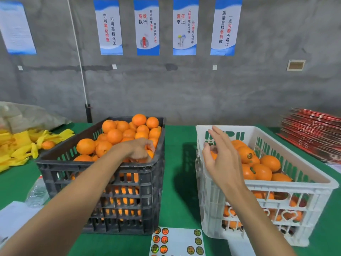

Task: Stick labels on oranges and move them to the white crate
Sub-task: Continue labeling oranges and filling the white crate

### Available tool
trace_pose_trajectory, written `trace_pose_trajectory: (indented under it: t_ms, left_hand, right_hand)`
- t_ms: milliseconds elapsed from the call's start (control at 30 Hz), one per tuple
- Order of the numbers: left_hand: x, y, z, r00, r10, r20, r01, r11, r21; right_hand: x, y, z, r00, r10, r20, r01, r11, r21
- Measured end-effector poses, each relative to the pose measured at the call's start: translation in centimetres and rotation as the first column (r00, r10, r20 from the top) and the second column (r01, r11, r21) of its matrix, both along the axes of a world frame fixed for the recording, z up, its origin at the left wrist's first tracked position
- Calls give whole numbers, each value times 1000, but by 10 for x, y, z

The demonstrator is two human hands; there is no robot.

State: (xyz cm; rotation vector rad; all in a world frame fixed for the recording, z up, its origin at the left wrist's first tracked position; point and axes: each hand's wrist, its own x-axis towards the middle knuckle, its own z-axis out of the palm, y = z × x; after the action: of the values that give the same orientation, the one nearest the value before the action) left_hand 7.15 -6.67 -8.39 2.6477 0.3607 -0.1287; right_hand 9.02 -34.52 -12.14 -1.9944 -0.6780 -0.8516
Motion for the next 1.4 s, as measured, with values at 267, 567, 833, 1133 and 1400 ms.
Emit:
trace_pose_trajectory:
  t_ms: [267, 567, 833, 1133, 1400]
  left_hand:
    - [-50, -59, 3, 580, 205, 788, 266, 867, -421]
    - [-102, -118, -109, 596, 55, 801, 317, 901, -298]
    - [-110, -113, -232, 860, 33, 509, 239, 855, -460]
    - [-108, -99, -266, 918, 82, 388, 198, 753, -627]
    - [-110, -105, -266, 898, 13, 440, 232, 836, -497]
  right_hand:
    - [-25, 53, 4, 926, 378, -4, -377, 925, 43]
    - [-68, 13, -83, 949, 276, 150, -304, 928, 214]
    - [-68, -26, -182, 897, 185, -401, -332, 882, -335]
    - [-56, -36, -222, 830, 209, -516, -440, 815, -377]
    - [-62, -36, -219, 906, 218, -363, -382, 790, -479]
